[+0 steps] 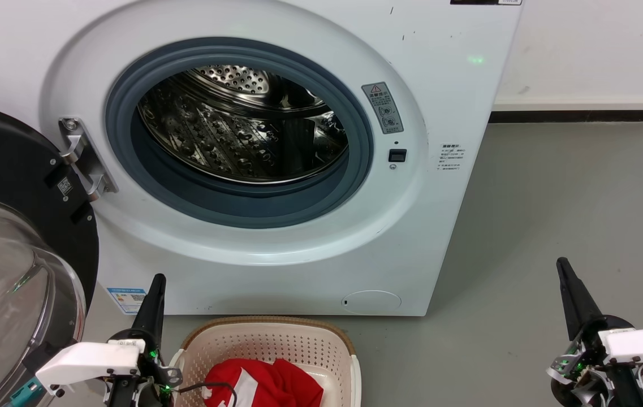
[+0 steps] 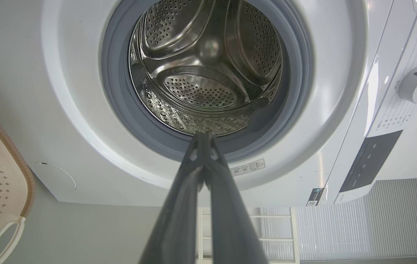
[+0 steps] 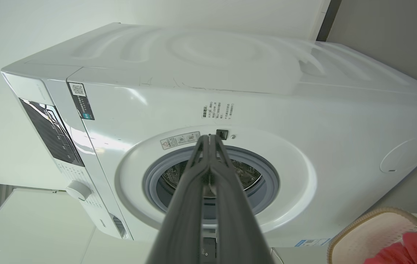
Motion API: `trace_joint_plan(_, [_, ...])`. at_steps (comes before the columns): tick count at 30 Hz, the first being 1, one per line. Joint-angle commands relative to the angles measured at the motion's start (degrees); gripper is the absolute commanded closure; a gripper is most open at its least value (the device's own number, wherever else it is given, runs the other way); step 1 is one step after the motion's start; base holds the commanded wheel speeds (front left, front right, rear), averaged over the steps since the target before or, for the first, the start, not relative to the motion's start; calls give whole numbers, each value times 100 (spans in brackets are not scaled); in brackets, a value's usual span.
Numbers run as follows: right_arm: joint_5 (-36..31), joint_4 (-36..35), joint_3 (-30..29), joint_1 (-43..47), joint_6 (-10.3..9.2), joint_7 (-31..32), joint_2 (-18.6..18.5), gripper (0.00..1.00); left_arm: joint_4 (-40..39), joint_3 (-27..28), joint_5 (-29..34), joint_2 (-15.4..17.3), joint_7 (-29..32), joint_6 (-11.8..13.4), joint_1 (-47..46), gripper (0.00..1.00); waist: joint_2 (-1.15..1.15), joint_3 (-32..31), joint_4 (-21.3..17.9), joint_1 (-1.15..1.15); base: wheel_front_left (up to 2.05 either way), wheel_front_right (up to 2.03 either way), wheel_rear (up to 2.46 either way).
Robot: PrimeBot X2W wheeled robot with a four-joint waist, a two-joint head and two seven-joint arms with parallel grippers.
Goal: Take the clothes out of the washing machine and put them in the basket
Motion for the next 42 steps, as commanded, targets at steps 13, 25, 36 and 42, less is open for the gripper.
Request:
trace_joint_plan(13, [533,94,-71,-154,-2,158,27,100,55,65,-546,-16,141,-87,-151,100,0,30,38,0,0,0,0])
trace_joint_plan(25, [480,91,-98,-155,-2,180,49,100,52,62,-533,-15,136,-86,-147,100,0,30,38,0,0,0,0])
trace_joint_plan(36, [466,92,-123,-157,-2,207,65,100,51,61,-534,-15,136,-86,-147,100,0,30,38,0,0,0,0])
trace_joint_plan(42, [457,94,-135,-159,-2,219,72,100,51,61,-534,-15,135,-86,-147,100,0,30,38,0,0,0,0])
